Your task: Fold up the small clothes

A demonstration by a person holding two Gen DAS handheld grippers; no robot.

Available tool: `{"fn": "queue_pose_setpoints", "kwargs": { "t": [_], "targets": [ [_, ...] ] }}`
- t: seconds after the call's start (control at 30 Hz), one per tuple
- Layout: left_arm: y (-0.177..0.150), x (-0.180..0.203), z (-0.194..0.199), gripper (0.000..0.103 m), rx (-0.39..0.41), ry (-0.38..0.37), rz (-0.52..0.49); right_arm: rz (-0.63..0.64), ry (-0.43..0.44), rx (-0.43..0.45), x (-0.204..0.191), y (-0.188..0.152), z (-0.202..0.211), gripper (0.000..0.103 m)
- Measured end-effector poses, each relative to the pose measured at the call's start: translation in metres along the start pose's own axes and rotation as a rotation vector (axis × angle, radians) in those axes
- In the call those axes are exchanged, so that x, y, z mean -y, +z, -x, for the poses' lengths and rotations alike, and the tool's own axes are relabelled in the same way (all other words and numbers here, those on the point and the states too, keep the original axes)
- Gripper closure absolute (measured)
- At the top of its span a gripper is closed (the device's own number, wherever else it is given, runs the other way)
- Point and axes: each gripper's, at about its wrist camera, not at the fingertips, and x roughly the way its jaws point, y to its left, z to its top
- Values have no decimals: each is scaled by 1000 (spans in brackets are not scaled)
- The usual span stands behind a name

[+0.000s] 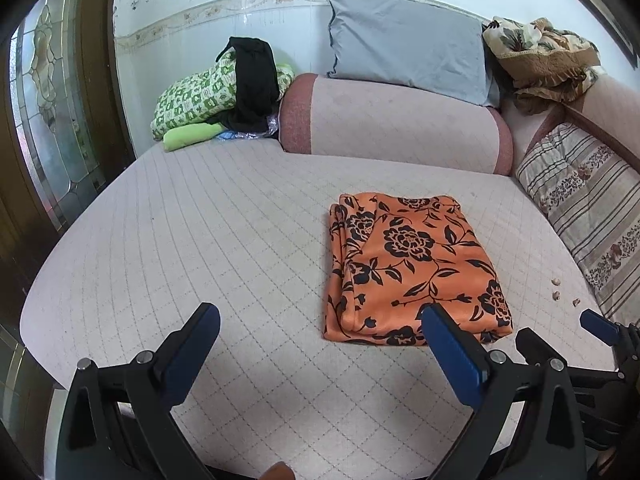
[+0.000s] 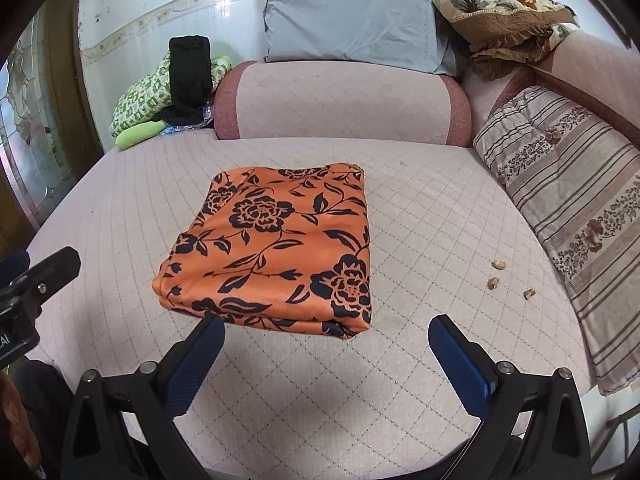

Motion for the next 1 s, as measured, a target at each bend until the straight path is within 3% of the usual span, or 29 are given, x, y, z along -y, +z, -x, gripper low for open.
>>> {"fn": "queue_pose_setpoints", "kwargs": {
  "t": [0.53, 1.0],
  "targets": [
    [3, 10, -1, 2, 7, -1, -24, 8, -6, -12, -2, 5, -5, 0],
    [8, 21, -21, 2, -49, 14, -60, 14, 0, -26, 0, 10, -14, 0]
  ]
}}
